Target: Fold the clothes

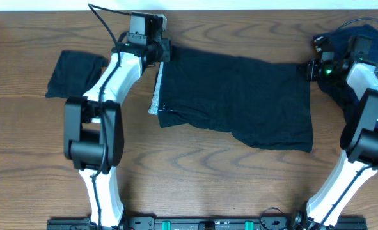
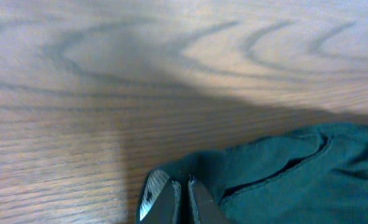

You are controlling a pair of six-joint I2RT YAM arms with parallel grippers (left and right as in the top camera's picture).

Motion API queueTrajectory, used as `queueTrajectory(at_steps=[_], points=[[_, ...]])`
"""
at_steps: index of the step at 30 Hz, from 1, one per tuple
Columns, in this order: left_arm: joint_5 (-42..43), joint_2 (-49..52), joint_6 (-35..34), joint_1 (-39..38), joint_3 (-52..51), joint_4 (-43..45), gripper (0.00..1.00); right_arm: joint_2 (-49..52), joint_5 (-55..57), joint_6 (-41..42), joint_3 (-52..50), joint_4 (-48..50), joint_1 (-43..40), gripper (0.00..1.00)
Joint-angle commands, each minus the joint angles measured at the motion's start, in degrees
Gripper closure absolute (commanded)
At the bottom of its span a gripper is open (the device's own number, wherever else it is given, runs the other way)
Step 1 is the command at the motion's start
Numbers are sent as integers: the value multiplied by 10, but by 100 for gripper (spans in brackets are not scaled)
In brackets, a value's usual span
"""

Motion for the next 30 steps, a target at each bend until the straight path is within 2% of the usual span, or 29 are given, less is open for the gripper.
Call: queueTrajectory(at_steps=[1,10,15,22,30], points=[[1,-67,-3,1,6,-17,94,-94,-33,-6,5,-29,-2,99],[-22,-187,0,1,6,-120,94,-230,-28,-6,5,-155,-2,99],[-40,-276,8,1,6,-158,94,-306,-28,0,5,-165,-2,99],[-40,-420,8,1,6,-200,94,-435,-11,54,5,-176,-2,99],[-40,-582,8,1,6,-212,94,-581,2,74,5,-186,-2,99]])
